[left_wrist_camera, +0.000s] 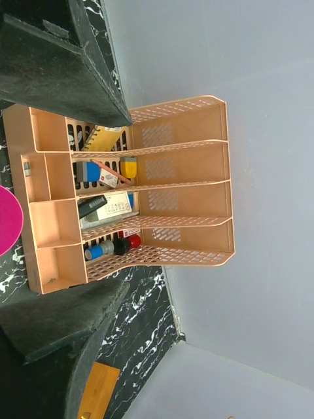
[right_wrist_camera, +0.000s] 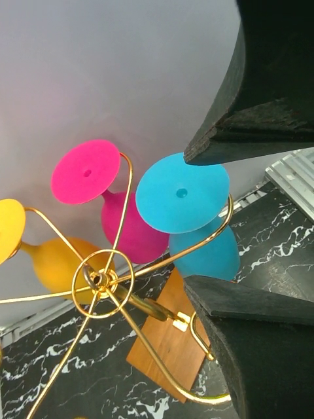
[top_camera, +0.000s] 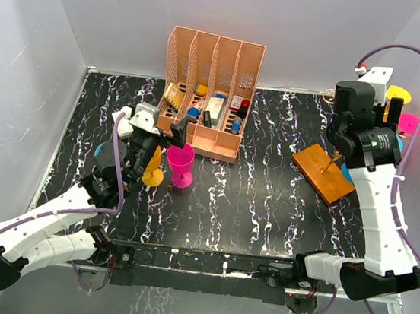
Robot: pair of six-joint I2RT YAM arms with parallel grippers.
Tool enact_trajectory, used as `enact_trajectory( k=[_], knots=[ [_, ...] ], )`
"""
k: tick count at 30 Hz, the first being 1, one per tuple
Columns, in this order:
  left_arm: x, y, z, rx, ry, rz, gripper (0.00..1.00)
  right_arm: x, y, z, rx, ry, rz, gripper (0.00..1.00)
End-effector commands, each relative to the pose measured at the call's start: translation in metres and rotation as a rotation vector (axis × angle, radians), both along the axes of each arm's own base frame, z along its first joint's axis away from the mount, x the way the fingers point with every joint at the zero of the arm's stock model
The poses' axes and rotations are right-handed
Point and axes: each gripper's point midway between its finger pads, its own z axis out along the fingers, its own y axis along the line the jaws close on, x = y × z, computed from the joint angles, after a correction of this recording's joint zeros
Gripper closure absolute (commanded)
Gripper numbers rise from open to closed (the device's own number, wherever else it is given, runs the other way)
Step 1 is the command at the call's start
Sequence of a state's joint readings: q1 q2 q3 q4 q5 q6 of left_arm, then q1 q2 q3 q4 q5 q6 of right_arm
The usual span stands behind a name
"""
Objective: Take the wine glass off the wine glass rack
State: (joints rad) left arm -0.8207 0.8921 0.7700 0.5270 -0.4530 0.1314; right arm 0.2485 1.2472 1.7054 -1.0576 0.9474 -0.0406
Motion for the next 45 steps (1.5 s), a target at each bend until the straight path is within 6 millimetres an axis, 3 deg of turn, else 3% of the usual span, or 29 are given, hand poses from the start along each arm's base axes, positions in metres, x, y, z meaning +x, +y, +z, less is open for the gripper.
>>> enact_trajectory(
  k=[1, 11, 16, 26, 35, 45],
  knots=[
    [-0.009, 0.009, 0.021, -0.046, -0.053, 0.010, 0.03, -0.004, -0.012, 0.008, 0.007, -0.041, -0.075, 0.32],
    [-0.021, 0.009, 0.028, -0.044, -0.086, 0.003, 0.03, 0.010, -0.023, -0.008, -0.086, 0.047, -0.146, 0.45],
    [-0.026, 0.011, 0.032, -0.044, -0.103, 0.009, 0.03, 0.006, -0.036, -0.009, -0.185, 0.085, -0.207, 0.49],
    [-0.031, 0.011, 0.034, -0.037, -0.120, 0.005, 0.03, 0.005, -0.043, -0.010, -0.242, 0.121, -0.229, 0.55],
    [-0.032, 0.010, 0.035, -0.039, -0.125, 0.001, 0.03, 0.001, -0.045, -0.018, -0.260, 0.157, -0.231, 0.52],
    [-0.034, 0.010, 0.036, -0.041, -0.129, 0.000, 0.03, -0.010, -0.049, -0.021, -0.271, 0.174, -0.239, 0.56]
  ],
)
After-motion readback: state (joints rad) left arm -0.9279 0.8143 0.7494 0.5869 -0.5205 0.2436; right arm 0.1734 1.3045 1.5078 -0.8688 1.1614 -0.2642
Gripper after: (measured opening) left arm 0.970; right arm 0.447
